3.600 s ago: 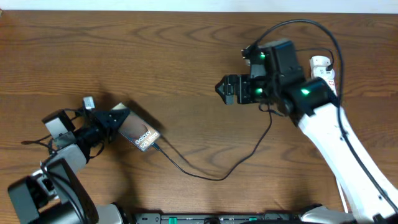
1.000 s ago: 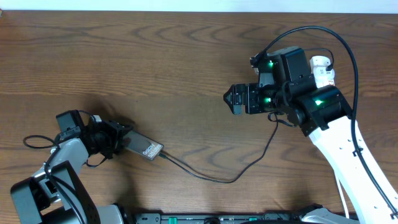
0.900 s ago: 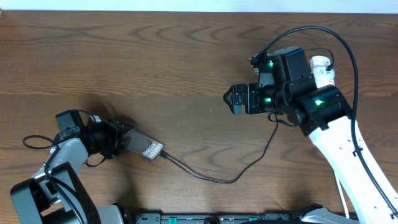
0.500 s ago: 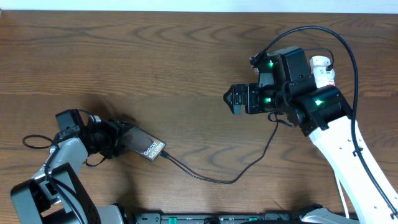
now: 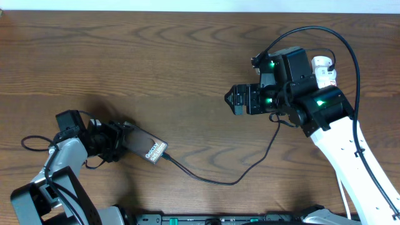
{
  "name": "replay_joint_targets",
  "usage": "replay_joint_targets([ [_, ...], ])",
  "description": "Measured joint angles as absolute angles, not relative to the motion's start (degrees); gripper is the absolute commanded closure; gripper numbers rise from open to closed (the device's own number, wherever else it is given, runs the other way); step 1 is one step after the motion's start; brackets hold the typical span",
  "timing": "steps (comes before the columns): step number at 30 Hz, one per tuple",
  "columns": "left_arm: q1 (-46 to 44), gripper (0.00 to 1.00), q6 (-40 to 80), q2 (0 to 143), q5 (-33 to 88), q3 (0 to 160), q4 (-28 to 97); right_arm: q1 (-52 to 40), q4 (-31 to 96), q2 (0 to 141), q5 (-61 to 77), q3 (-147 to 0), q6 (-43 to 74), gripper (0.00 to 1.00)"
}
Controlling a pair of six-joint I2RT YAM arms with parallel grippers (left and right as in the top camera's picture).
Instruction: Plug charger to phone and switch on socket
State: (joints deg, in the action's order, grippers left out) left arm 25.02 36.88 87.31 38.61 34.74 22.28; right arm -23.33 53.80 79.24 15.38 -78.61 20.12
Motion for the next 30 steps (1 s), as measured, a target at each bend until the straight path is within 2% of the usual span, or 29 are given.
replay_joint_targets([
  [4, 25.0, 0.26, 37.6, 87.2, 37.8, 35.1, 24.1, -23.3, 53.8, 79.2, 15.4, -78.6, 20.1, 0.01],
  [19, 25.0, 0.25, 37.7, 86.4, 35.6, 35.7, 28.2, -23.3, 54.5, 79.2, 15.3, -78.6, 19.7, 0.01],
  [26, 25.0, 0.22, 37.3, 80.2, 23.0, 35.6, 36.9, -23.4, 55.0, 79.2, 13.9, -78.6, 19.1, 0.01],
  [30, 25.1, 0.18, 36.0, 69.5, 17.6, 35.5, 40.1, -23.4, 55.0, 79.2, 13.4, -78.6, 19.0, 0.01],
])
